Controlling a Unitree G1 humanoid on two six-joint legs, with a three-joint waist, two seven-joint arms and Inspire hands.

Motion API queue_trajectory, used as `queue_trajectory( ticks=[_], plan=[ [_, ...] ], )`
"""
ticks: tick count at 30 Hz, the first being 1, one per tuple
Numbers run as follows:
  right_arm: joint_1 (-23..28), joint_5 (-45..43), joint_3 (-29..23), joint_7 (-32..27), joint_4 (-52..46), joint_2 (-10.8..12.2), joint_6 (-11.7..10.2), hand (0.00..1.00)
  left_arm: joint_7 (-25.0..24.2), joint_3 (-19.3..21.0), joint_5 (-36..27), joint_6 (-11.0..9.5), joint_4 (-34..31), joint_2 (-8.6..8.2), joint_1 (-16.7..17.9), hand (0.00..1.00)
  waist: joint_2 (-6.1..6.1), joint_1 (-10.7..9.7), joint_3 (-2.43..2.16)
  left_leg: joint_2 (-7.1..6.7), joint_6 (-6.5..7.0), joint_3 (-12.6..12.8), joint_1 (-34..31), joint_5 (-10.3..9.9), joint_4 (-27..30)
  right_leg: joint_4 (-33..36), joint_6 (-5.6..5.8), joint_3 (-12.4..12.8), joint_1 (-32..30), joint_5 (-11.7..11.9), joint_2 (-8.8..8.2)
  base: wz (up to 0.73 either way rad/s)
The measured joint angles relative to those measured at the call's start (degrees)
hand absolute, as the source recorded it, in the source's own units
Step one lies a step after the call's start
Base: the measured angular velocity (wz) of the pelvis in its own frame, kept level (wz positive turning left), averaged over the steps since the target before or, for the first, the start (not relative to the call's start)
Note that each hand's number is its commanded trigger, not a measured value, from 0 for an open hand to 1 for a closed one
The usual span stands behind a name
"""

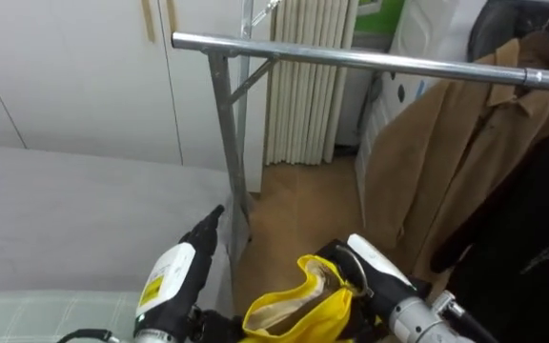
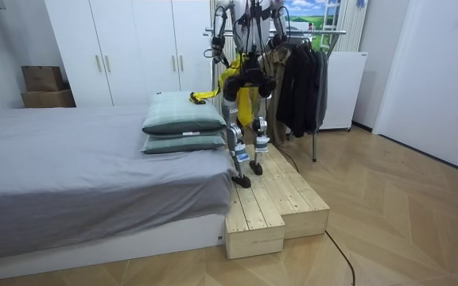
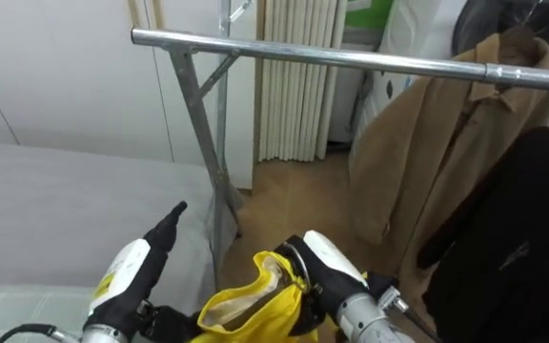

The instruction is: Hang clothes

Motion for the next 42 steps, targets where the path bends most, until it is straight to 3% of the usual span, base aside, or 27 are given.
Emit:
queue_trajectory(
  ticks=[5, 6, 10, 17, 24, 34, 36, 40, 42],
  plan=[
    [0.0, 1.5, -0.3, 0.7, 0.1, -1.5, -0.1, 1.0, 0.0, 0.0, -0.2, -0.6, 0.0, -0.24, 0.8, 0.0, 0.46, 0.2, -0.1, -1.76, -0.25, -14.8, 0.1, 0.2, 0.7, -0.2, -0.48, 4.8, 1.6, 0.2, 1.94, -0.39],
    [0.0, 1.5, -0.9, 0.7, 0.1, -1.4, -0.1, 1.0, 0.0, 0.2, -0.1, -1.1, -0.3, -0.26, 0.7, 0.0, 0.66, 0.0, -0.2, -2.08, -0.66, -16.3, 0.3, 0.5, -0.7, 0.0, -0.36, 5.5, 0.9, 0.4, 2.29, -0.34],
    [0.1, 1.2, -2.1, 0.7, 0.0, -1.7, -0.1, 1.0, 0.0, 0.5, -0.1, -1.6, -1.2, -0.17, 0.8, 0.0, 0.61, -0.3, -0.19, -2.0, -1.29, -15.6, 1.0, 0.9, -4.1, -0.2, -0.67, 5.8, -0.7, 1.9, 3.15, -0.22],
    [0.1, 1.3, -4.0, 0.7, -0.1, -2.1, -0.1, 1.0, -0.8, 1.3, -0.6, -1.7, -1.5, 0.55, 1.3, 0.0, 0.25, -0.4, -0.13, -2.11, -1.36, -15.9, 2.7, 0.9, -6.9, -0.6, -0.3, 6.1, -0.3, 2.2, 3.42, -0.05],
    [0.0, 1.3, -4.4, 0.7, -0.3, -2.1, -0.2, 1.0, -1.3, 2.2, -0.5, -1.7, -1.8, 1.0, 1.3, 0.0, -0.07, -0.4, -0.2, -2.23, -1.18, -15.8, 2.1, 1.0, -6.9, -3.3, 0.22, 5.9, 0.4, 4.0, 3.26, 0.0],
    [0.0, 1.6, -4.8, 0.6, -0.3, -2.2, -0.2, 1.0, -1.3, 2.1, -0.5, -1.7, -1.9, 1.27, 1.4, 0.0, -0.14, -0.2, -0.16, -2.14, -1.14, -16.0, 2.3, 1.0, -7.1, -4.3, 0.36, 5.6, 1.0, 4.5, 3.19, 0.0],
    [0.0, 3.4, -4.9, 0.6, -0.3, -3.4, -0.2, 1.0, -1.3, 2.1, -0.5, -1.7, -2.1, 1.35, 1.4, 0.0, -0.27, -0.1, -0.12, -2.15, -0.97, -16.0, 2.4, 1.1, -7.5, -4.4, 0.36, 5.6, 1.0, 4.5, 3.2, 0.0],
    [-0.3, 4.0, -5.5, 0.6, -0.3, -3.8, -0.2, 1.0, -1.3, 2.2, -0.5, -1.7, -2.7, 1.68, 1.4, 0.0, -0.72, 0.0, 0.15, -2.15, -0.95, -16.0, 2.5, 1.2, -7.6, -4.4, 0.36, 5.6, 1.0, 4.5, 3.21, 0.0],
    [-1.6, 4.0, -5.6, 0.6, -0.2, -3.8, -0.2, 1.0, -1.3, 2.7, -0.6, -1.7, -3.9, 1.67, 1.4, 0.0, -1.45, 0.0, 0.58, -2.14, -0.97, -16.0, 2.5, 1.3, -7.6, -4.4, 0.34, 5.6, 1.0, 4.5, 3.23, 0.0]
  ],
)
